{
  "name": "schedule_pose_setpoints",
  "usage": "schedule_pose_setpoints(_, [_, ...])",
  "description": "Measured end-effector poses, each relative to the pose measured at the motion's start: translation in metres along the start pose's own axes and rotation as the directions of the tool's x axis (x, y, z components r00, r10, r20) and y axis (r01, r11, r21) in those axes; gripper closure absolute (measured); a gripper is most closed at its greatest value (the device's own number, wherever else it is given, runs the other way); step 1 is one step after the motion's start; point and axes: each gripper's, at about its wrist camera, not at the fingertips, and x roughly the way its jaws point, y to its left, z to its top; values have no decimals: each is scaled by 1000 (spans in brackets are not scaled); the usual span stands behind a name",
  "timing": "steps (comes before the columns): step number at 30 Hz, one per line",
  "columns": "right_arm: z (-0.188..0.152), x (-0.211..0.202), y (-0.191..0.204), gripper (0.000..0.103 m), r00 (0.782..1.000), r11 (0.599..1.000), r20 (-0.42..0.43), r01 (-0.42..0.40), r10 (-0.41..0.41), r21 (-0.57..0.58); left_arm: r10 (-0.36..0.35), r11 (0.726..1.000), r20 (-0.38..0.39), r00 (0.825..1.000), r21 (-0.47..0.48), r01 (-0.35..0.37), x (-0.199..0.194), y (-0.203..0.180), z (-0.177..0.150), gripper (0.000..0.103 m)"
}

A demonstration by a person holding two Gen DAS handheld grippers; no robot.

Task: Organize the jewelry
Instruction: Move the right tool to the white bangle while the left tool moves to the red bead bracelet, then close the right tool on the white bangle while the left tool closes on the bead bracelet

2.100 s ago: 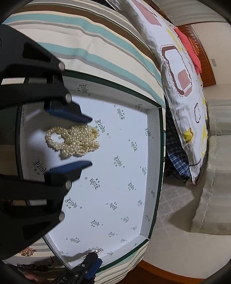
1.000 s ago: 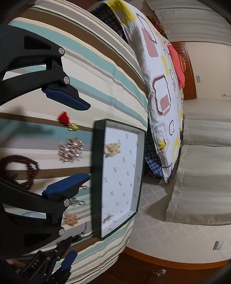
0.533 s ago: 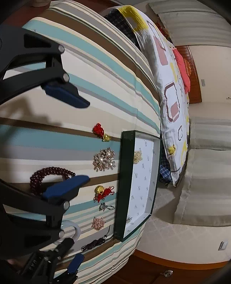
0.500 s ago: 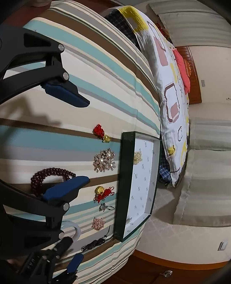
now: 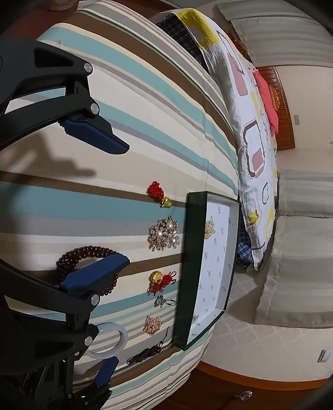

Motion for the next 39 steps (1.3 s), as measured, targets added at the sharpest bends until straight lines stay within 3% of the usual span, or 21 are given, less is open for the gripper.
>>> schedule_pose_setpoints(11, [-1,-7,-16,35,1000,1000,8,1,-1,24,-43,998,-12,999,49,44,0,-26,-6,23])
schedule_pose_setpoints(25, [-3,-13,-47,35,1000,995,17,22,-24,92,-80,990,-84,993,109,89,21,-56,-16,25])
schedule_pose_setpoints(31, [-4,-13,-48,35,1000,995,15,16,-17,94,-90,991,-101,991,94,100,24,-53,-19,48])
schedule_pose_setpoints(36, [-4,-12,-46,35,1000,996,13,14,-16,91,-97,990,-86,992,93,105,21,-51,-20,75])
schedule_pose_setpoints(39, [-5,-13,-45,35,1000,996,14,14,-15,88,-105,991,-82,991,80,112,21,-48,-19,82])
